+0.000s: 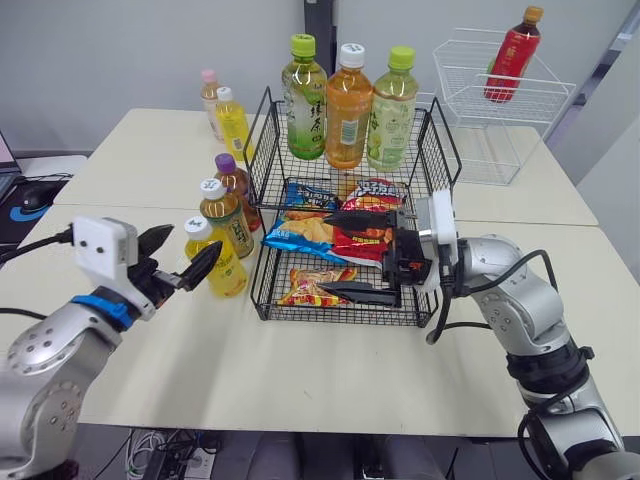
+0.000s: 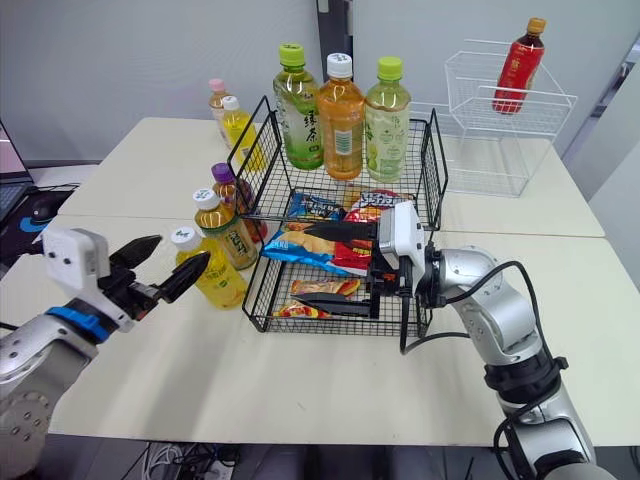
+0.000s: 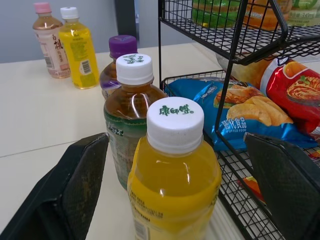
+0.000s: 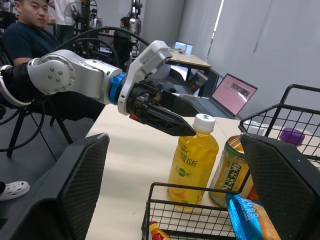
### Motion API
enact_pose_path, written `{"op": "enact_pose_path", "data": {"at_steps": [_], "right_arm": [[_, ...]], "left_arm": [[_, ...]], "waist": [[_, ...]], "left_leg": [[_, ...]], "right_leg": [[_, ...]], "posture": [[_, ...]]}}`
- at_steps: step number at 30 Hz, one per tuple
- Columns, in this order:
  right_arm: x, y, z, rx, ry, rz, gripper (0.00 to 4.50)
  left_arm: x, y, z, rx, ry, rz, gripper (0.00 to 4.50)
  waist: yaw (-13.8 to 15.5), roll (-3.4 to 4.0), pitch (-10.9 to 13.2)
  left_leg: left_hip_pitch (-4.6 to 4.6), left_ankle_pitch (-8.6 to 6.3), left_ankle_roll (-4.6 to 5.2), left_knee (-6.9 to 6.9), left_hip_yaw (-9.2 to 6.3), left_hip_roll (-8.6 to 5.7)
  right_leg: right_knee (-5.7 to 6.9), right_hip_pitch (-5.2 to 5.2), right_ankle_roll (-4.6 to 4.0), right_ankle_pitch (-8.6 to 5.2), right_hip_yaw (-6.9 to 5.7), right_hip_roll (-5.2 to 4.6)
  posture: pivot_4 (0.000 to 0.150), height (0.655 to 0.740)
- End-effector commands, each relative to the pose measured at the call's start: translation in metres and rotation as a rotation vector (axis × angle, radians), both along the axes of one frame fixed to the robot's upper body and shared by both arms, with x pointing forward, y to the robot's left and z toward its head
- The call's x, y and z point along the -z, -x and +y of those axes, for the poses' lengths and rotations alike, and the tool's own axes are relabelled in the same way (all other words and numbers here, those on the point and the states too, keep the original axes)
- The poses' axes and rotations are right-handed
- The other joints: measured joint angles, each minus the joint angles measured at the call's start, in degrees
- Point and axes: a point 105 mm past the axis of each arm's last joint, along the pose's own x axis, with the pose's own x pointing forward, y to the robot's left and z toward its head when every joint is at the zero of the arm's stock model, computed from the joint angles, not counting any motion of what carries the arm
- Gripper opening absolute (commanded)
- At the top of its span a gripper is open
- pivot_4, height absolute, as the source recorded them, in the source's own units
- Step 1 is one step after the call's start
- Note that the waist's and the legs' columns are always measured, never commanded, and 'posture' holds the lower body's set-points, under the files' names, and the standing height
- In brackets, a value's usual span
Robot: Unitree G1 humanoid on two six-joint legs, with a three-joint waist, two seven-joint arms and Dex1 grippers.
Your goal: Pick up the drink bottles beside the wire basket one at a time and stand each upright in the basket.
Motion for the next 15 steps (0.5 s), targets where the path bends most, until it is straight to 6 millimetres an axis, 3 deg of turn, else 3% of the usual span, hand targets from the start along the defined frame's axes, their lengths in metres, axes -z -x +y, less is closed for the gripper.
{"op": "enact_pose_path", "data": {"at_steps": [1,14,15], "right_arm": [[-0.010,0.005,-0.003,0.014,-0.021,-0.046,4.50],[-0.008,0.006,-0.008,0.043,-0.020,-0.054,4.50],[-0.009,0.007,-0.007,0.045,-0.023,-0.055,4.50]], "left_arm": [[-0.011,-0.007,-0.004,0.029,-0.038,-0.057,4.49],[-0.008,-0.024,-0.011,0.087,-0.054,-0.046,4.49],[-0.007,-0.024,-0.012,0.090,-0.056,-0.042,4.31]], "waist": [[0.06,0.00,0.00],[0.05,0.00,0.00],[0.05,0.00,0.00]], "left_leg": [[-0.01,0.00,0.00,-0.01,-0.01,0.00],[-0.04,0.00,0.00,-0.02,-0.01,0.00],[-0.04,0.00,0.00,-0.02,-0.01,0.00]], "right_leg": [[0.00,-0.01,0.00,0.00,-0.02,0.00],[-0.03,-0.02,0.01,0.00,-0.05,-0.01],[-0.03,-0.02,0.01,0.00,-0.04,-0.01]], "posture": [[0.150,0.7400],[0.150,0.7400],[0.150,0.7400]]}}
